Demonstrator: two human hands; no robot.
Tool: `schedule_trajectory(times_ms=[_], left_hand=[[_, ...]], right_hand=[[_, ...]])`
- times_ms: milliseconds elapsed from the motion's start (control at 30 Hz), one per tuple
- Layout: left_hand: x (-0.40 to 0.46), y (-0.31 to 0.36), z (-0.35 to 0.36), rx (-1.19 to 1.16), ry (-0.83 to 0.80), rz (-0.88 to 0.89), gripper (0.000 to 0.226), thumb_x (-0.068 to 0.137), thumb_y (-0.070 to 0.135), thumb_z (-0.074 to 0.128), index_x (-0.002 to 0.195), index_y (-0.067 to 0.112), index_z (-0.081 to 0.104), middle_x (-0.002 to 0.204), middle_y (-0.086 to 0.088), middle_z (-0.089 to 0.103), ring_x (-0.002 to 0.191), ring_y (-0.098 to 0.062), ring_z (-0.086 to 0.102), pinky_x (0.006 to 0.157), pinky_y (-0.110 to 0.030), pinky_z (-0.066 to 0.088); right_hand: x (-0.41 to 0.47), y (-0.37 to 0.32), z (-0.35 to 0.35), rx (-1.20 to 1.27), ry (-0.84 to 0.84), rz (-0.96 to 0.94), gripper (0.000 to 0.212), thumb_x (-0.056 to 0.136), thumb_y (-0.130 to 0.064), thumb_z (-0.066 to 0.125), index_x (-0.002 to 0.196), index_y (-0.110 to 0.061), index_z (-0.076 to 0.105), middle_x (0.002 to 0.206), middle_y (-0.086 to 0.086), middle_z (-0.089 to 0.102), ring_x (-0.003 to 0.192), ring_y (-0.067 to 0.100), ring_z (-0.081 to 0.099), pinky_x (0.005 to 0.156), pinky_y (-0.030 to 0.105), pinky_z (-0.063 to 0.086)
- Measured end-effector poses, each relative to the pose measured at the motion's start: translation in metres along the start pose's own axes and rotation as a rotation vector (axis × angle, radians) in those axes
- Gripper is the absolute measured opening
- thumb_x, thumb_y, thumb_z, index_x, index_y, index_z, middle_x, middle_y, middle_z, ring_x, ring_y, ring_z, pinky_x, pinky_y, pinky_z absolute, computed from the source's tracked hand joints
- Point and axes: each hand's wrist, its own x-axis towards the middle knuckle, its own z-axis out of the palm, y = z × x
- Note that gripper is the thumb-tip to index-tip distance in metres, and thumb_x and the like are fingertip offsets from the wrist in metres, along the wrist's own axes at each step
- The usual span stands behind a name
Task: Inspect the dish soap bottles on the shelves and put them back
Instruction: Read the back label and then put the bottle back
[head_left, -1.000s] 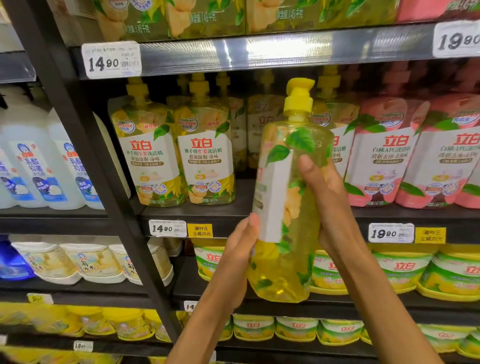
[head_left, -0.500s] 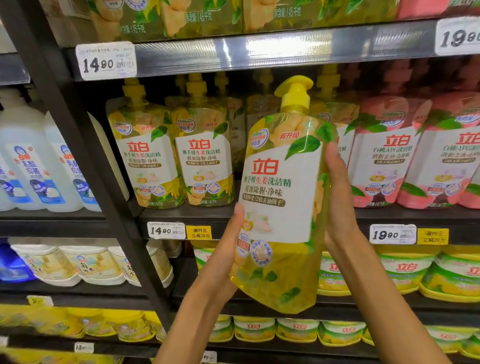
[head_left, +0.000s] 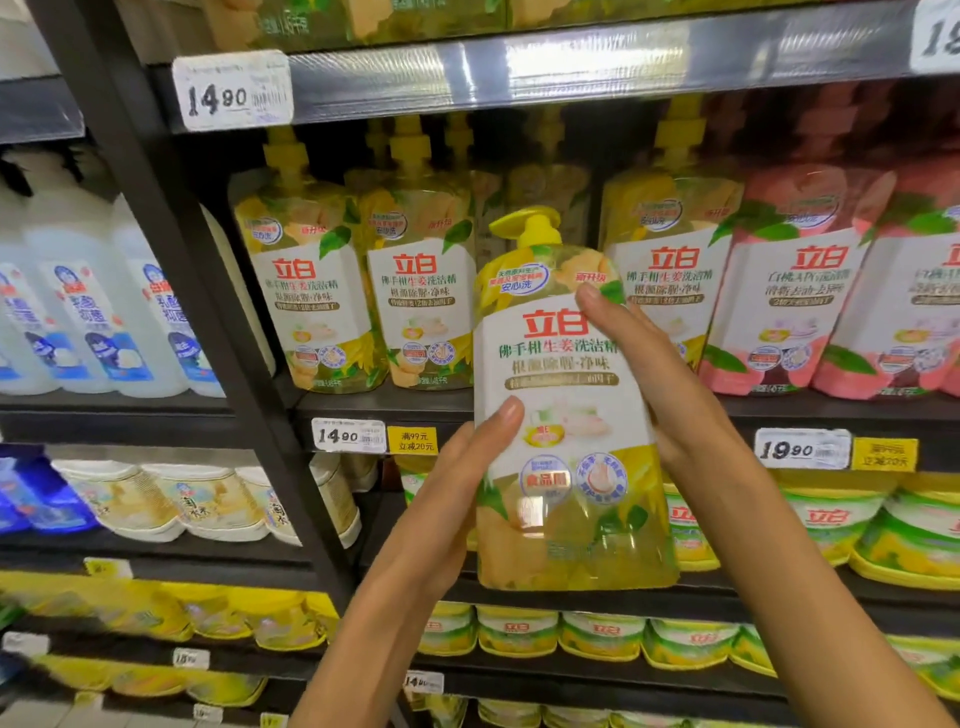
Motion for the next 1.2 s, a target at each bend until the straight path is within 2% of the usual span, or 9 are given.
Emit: schedule_trajectory(times_ms=[133, 233, 300, 367, 400, 533, 667, 933, 1200], left_hand=[[0.003, 0.014, 0.006, 0.105, 0.024, 0.037, 0.037, 0.102, 0.008, 0.032, 0.136, -0.005, 0.043, 0.125, -0.020, 0.062, 0.117, -0.025, 0.059, 0.052, -0.004, 0.044], [0.003, 0.023, 0.006, -0.182, 0.152, 0.135, 0.041, 0.103, 0.012, 0.027, 0.140, -0.007, 0.033, 0.148, -0.024, 0.036, 0.133, -0.029, 0.040, 0.071, -0.016, 0.044], [0.001, 0.025, 0.012, -0.133, 0.212, 0.123, 0.043, 0.104, 0.014, 0.024, 0.141, -0.007, 0.032, 0.149, -0.024, 0.033, 0.103, -0.008, 0.065, 0.070, -0.017, 0.044], [-0.008, 0.031, 0.025, -0.089, 0.148, 0.064, 0.042, 0.103, 0.009, 0.021, 0.139, -0.009, 0.033, 0.145, -0.028, 0.036, 0.044, 0.003, 0.061, 0.043, -0.012, 0.044], [-0.011, 0.031, 0.028, -0.071, 0.116, 0.056, 0.042, 0.103, 0.009, 0.021, 0.139, -0.009, 0.035, 0.143, -0.029, 0.037, 0.041, 0.002, 0.060, 0.037, -0.011, 0.041], [-0.007, 0.028, 0.007, -0.295, 0.001, 0.047, 0.042, 0.103, 0.015, 0.026, 0.139, -0.006, 0.037, 0.143, -0.023, 0.042, 0.097, -0.007, 0.068, 0.065, -0.016, 0.047], [-0.002, 0.021, 0.007, 0.007, -0.009, -0.110, 0.043, 0.080, 0.046, 0.050, 0.113, 0.022, 0.063, 0.103, -0.004, 0.074, 0.077, -0.013, 0.074, 0.061, -0.025, 0.059], [0.003, -0.012, -0.008, 0.144, -0.003, -0.017, 0.059, 0.072, 0.063, 0.055, 0.118, 0.027, 0.066, 0.112, 0.000, 0.072, 0.104, -0.020, 0.069, 0.088, -0.039, 0.056], [0.007, -0.037, -0.010, 0.303, 0.097, 0.343, 0.038, 0.086, 0.037, 0.058, 0.121, 0.025, 0.055, 0.108, 0.003, 0.071, 0.098, -0.011, 0.069, 0.073, -0.019, 0.055]], right_hand=[[0.003, -0.005, 0.001, 0.038, -0.049, 0.201, 0.035, 0.094, -0.041, 0.058, 0.115, -0.015, 0.068, 0.111, 0.012, 0.073, 0.102, 0.028, 0.071, 0.085, 0.041, 0.058], [0.004, -0.005, -0.002, 0.018, -0.037, 0.264, 0.034, 0.097, -0.042, 0.052, 0.109, -0.016, 0.068, 0.103, 0.010, 0.075, 0.090, 0.023, 0.074, 0.065, 0.033, 0.060], [0.004, -0.004, -0.005, 0.019, -0.033, 0.276, 0.036, 0.098, -0.042, 0.049, 0.112, -0.014, 0.067, 0.106, 0.011, 0.075, 0.092, 0.023, 0.073, 0.065, 0.034, 0.060], [0.002, -0.001, -0.006, 0.041, -0.023, 0.275, 0.035, 0.099, -0.041, 0.048, 0.109, -0.014, 0.068, 0.104, 0.011, 0.075, 0.090, 0.024, 0.074, 0.063, 0.034, 0.060], [0.001, 0.002, -0.007, 0.062, -0.015, 0.273, 0.034, 0.099, -0.040, 0.049, 0.107, -0.013, 0.068, 0.101, 0.011, 0.076, 0.088, 0.024, 0.074, 0.061, 0.034, 0.060], [-0.004, 0.008, -0.007, 0.148, 0.038, 0.265, 0.032, 0.098, -0.038, 0.052, 0.105, -0.012, 0.069, 0.094, 0.012, 0.076, 0.080, 0.025, 0.075, 0.056, 0.034, 0.059], [-0.008, 0.009, -0.006, 0.180, 0.062, 0.205, 0.033, 0.098, -0.039, 0.051, 0.108, -0.014, 0.068, 0.095, 0.010, 0.077, 0.079, 0.023, 0.075, 0.054, 0.030, 0.058], [-0.011, 0.006, 0.003, 0.096, 0.080, -0.089, 0.060, 0.091, -0.047, 0.058, 0.143, -0.020, 0.044, 0.133, 0.013, 0.061, 0.120, 0.029, 0.061, 0.105, 0.053, 0.044], [-0.016, -0.004, -0.001, -0.041, -0.002, -0.184, 0.074, 0.087, -0.058, 0.049, 0.147, -0.017, 0.037, 0.137, 0.010, 0.058, 0.125, 0.026, 0.057, 0.108, 0.051, 0.042]])
